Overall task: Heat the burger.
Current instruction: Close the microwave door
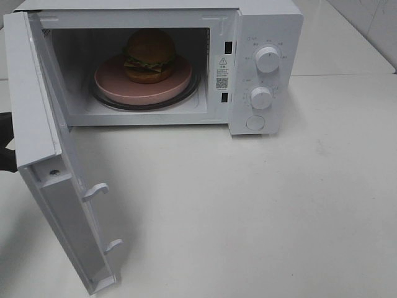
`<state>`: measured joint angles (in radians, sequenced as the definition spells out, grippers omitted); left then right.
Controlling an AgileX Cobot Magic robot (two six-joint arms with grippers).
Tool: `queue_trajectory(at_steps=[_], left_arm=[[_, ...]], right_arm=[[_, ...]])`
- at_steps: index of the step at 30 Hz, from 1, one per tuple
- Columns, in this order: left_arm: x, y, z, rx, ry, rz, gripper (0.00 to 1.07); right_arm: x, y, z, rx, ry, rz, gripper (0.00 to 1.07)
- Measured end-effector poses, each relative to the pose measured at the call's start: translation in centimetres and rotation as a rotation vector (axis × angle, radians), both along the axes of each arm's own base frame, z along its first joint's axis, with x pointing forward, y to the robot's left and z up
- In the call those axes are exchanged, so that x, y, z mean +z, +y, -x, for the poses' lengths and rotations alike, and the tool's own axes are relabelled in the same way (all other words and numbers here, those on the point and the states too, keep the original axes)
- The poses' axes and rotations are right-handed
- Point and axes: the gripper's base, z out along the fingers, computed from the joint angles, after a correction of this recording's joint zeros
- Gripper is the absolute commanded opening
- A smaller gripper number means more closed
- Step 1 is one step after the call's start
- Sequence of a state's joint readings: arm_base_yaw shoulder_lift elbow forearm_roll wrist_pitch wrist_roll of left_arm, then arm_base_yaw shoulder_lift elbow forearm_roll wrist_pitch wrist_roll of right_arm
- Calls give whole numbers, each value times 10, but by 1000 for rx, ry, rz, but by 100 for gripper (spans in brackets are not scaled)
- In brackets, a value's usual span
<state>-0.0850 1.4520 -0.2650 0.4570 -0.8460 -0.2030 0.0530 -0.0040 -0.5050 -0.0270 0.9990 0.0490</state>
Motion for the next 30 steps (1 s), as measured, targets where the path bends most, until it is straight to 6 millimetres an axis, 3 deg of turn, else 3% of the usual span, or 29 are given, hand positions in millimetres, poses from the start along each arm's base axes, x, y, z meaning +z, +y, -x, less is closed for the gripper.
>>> queue_trajectory(at_steps=[16,30], left_arm=[[0,-33,-27,-87,-30,6,0],[2,-75,-53,-84,-37,96,0]], right_arm=[[0,0,0,0,0,0,75],[0,0,0,1,0,-1,75]])
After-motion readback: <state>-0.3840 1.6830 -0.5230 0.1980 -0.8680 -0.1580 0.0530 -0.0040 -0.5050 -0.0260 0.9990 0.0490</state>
